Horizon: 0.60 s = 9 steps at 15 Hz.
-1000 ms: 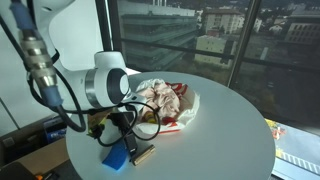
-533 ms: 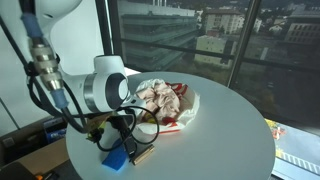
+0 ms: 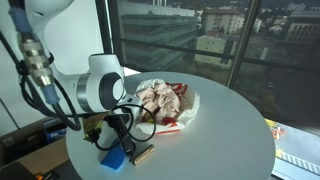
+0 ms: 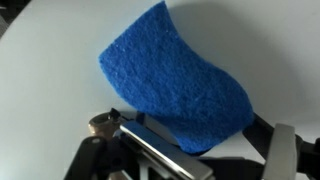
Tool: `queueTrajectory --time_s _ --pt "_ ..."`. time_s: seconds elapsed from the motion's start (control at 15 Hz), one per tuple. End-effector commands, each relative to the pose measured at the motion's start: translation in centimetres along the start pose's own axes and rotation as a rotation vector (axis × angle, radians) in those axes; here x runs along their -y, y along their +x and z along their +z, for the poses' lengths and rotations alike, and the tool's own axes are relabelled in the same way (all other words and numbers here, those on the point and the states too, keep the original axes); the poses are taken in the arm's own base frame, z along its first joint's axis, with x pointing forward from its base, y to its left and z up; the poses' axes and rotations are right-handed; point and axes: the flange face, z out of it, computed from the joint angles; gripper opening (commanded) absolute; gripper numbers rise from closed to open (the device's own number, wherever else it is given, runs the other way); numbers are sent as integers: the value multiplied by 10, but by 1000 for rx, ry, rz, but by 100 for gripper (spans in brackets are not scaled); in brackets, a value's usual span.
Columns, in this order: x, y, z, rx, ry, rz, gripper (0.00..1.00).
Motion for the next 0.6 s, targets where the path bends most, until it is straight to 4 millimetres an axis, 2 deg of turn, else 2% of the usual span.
queueTrajectory --time_s 0.0,0.13,0.33,0.4,0.47,0.53 --pt "0 -17 -10 -9 82 -112 100" --pt "1 -26 -12 -1 109 -199 100" --pt "0 -29 -12 -6 119 -277 100" --pt "-1 -28 -12 -12 120 -288 75" --pt "-2 -26 -12 -16 118 -298 73" --pt "-3 -25 -12 -18 119 -306 66"
